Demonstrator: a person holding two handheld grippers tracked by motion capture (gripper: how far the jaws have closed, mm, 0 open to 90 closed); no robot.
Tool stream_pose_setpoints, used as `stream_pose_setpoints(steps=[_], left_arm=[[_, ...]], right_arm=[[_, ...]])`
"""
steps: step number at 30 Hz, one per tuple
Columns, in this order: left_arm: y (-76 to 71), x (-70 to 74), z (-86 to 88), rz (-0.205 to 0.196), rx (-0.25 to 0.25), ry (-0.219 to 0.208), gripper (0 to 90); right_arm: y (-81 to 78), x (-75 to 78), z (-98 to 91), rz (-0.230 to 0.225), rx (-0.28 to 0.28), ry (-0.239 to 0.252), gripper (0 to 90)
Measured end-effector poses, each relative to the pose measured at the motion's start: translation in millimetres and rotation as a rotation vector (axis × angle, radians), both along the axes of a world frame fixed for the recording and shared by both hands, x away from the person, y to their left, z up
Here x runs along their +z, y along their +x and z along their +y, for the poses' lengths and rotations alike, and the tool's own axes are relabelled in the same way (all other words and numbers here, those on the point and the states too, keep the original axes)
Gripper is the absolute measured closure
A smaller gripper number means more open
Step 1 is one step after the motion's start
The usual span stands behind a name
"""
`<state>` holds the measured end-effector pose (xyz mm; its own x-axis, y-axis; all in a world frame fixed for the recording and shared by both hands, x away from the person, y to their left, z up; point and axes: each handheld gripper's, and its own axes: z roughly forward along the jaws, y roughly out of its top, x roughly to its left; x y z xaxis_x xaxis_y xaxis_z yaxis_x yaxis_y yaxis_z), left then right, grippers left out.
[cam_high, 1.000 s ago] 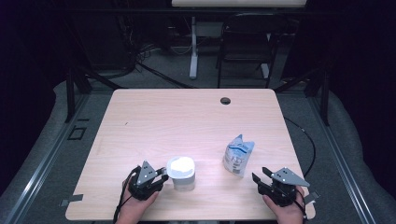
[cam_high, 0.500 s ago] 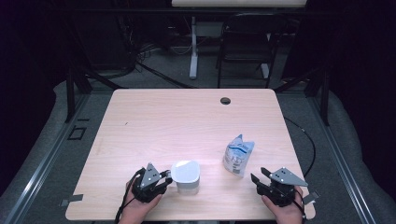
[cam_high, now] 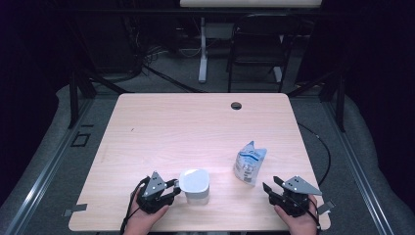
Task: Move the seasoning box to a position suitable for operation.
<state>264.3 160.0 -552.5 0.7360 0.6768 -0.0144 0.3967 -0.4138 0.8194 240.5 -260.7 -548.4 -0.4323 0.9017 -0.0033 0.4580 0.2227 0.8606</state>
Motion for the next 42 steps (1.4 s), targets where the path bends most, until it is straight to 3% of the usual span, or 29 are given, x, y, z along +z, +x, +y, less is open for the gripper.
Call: stream_pose_setpoints(steps=[3,4,14,20,25,29,34,38,42], left_arm=[[-1.8,1.9,3.4,0.010,-0.001,-0.022,59.5],[-3.6,4.0,6.7,0.010,-0.007,-0.053,58.2],[-12.1,18.9,18.5,0.015,-0.027,-0.098,53.2],[-10.0,25.4,27.0,0.011,0.000,-0.154,49.6],[-7.2,28.8,31.5,-0.001,0.030,-0.131,53.1],[-5.8,31.4,35.3,0.008,0.049,-0.146,59.1],[-3.0,34.9,35.9,0.000,0.066,-0.162,60.9],[-1.3,38.6,34.6,0.001,0.051,-0.159,61.2],[1.0,41.4,33.0,0.009,0.038,-0.196,57.5]], right_arm=[[-0.5,0.3,-0.5,0.001,0.001,0.005,50.9],[-0.7,0.3,-0.7,0.002,0.001,0.006,50.6],[-4.6,1.4,-3.8,0.001,-0.007,0.018,49.8],[-4.3,0.5,-4.5,0.009,-0.004,0.015,49.8],[-4.8,2.1,-1.7,-0.002,0.006,0.006,50.4],[-5.4,4.3,2.4,-0.023,0.014,-0.031,49.8],[-4.9,5.0,6.3,-0.027,0.025,-0.027,50.4],[-4.0,3.4,7.8,-0.003,0.045,-0.029,51.7],[-4.0,4.2,9.9,-0.006,0.060,-0.044,52.6]])
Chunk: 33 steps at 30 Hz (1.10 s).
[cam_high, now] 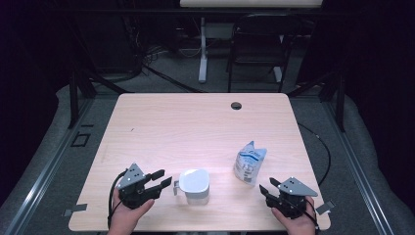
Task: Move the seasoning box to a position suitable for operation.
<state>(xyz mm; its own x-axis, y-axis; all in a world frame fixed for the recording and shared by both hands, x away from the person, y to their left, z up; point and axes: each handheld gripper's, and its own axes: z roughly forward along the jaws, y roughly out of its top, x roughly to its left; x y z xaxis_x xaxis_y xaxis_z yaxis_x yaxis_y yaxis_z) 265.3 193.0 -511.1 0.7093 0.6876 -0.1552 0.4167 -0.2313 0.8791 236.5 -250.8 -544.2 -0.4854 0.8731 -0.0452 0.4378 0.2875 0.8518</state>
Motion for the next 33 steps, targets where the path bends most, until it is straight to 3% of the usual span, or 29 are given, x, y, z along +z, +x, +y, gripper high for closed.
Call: stream_pose_setpoints(steps=[8,10,22,28,33], left_arm=[[2.5,16.0,-7.4,-0.002,0.005,0.006,57.6],[3.2,19.4,-9.2,-0.001,-0.021,0.019,67.9],[2.8,25.1,-20.5,0.003,-0.070,0.066,89.7],[1.6,24.7,-26.5,0.001,-0.089,0.095,90.0],[2.3,25.0,-30.4,-0.002,-0.103,0.089,90.0]], right_arm=[[-1.4,1.5,4.6,0.031,0.033,0.024,55.1],[-2.3,2.3,6.8,0.032,0.041,0.008,55.9],[-4.4,5.2,12.4,0.011,0.040,-0.028,62.6],[-4.6,6.0,13.8,0.014,0.046,-0.034,67.1],[-4.5,5.8,15.5,0.016,0.054,-0.037,70.2]])
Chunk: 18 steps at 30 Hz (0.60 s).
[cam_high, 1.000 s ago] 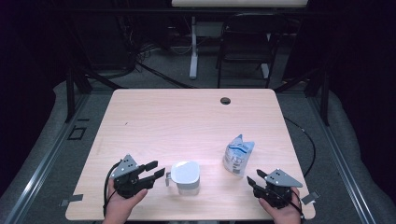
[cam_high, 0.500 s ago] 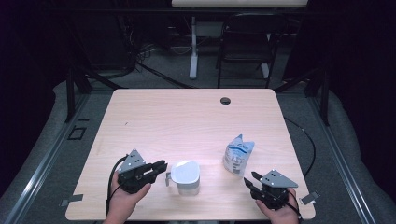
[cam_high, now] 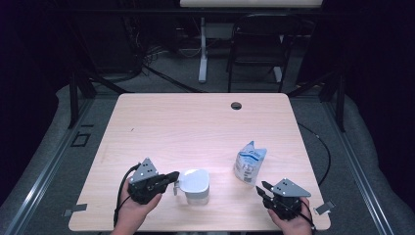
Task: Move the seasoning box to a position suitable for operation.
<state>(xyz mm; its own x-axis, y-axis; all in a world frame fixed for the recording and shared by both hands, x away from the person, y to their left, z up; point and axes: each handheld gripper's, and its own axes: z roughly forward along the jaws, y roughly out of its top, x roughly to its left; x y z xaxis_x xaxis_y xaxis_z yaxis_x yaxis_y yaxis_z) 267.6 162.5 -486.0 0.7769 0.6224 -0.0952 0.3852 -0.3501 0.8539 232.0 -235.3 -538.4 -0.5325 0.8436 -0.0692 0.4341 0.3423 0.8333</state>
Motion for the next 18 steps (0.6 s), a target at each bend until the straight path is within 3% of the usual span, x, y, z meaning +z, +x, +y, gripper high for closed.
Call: stream_pose_setpoints(steps=[7,18], left_arm=[[1.4,-4.5,-7.5,0.006,-0.012,0.027,90.0],[1.7,-7.4,-7.6,-0.001,-0.010,0.013,90.0]], right_arm=[[-0.5,1.1,1.4,0.003,0.011,-0.005,71.5],[-0.7,1.8,7.1,0.024,0.056,-0.007,80.8]])
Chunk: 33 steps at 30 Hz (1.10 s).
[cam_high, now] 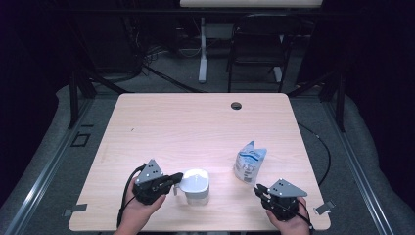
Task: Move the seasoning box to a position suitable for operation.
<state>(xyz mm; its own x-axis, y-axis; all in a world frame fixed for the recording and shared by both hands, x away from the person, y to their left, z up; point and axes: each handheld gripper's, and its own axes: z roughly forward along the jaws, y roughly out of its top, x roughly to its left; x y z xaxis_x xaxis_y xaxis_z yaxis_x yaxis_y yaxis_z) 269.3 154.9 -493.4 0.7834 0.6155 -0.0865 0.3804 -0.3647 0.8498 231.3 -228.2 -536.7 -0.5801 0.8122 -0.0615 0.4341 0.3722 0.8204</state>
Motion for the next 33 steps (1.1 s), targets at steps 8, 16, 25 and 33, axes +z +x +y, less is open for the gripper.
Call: stream_pose_setpoints(steps=[8,16,25,33], left_arm=[[-0.1,-0.5,0.6,-0.004,-0.003,0.000,90.0],[0.0,-0.9,0.7,-0.006,-0.004,-0.003,90.0],[-0.3,-1.0,0.2,-0.007,-0.001,-0.002,90.0],[-1.2,-1.3,-1.4,-0.012,0.001,-0.001,90.0]], right_arm=[[1.8,1.9,12.1,0.020,0.050,-0.022,90.0],[3.8,4.5,39.5,0.019,0.120,-0.038,90.0],[11.8,8.5,66.3,0.014,0.188,-0.013,90.0],[17.8,9.8,74.7,0.010,0.222,0.016,90.0]])
